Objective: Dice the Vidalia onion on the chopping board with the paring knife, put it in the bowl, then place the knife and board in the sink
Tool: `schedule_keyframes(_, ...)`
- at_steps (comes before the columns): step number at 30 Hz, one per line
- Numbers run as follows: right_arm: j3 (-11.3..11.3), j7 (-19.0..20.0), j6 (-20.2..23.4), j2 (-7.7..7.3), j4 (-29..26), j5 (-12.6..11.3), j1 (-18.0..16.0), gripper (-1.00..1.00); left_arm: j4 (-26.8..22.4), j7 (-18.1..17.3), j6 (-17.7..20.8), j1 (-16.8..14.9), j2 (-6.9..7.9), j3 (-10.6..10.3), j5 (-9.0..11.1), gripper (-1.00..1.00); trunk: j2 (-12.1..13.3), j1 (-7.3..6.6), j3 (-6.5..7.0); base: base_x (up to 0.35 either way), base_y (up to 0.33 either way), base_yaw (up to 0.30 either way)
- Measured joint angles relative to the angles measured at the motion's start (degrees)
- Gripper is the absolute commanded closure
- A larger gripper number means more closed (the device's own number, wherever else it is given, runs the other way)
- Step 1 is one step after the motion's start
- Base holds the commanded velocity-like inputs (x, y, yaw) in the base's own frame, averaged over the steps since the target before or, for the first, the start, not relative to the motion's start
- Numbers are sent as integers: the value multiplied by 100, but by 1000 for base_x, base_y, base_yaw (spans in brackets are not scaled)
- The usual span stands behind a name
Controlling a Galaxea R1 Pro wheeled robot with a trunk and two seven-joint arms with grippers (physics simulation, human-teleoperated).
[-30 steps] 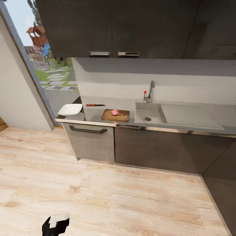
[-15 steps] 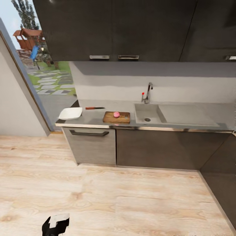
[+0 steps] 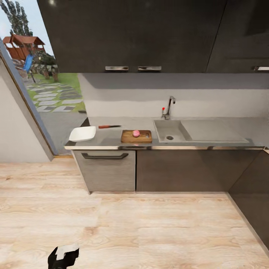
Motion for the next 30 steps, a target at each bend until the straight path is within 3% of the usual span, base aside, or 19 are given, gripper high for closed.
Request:
schedule_keyframes(9, 0, 0, -3, 0, 0, 0, 0, -100, 0, 0, 1, 0, 0, 0, 0, -100, 0, 0, 6, 75, 300, -4)
schedule_keyframes(30, 0, -1, -7, 0, -1, 0, 0, -100, -1, 0, 3, 0, 0, 0, 0, -100, 0, -2, 186, 112, 281, 0)
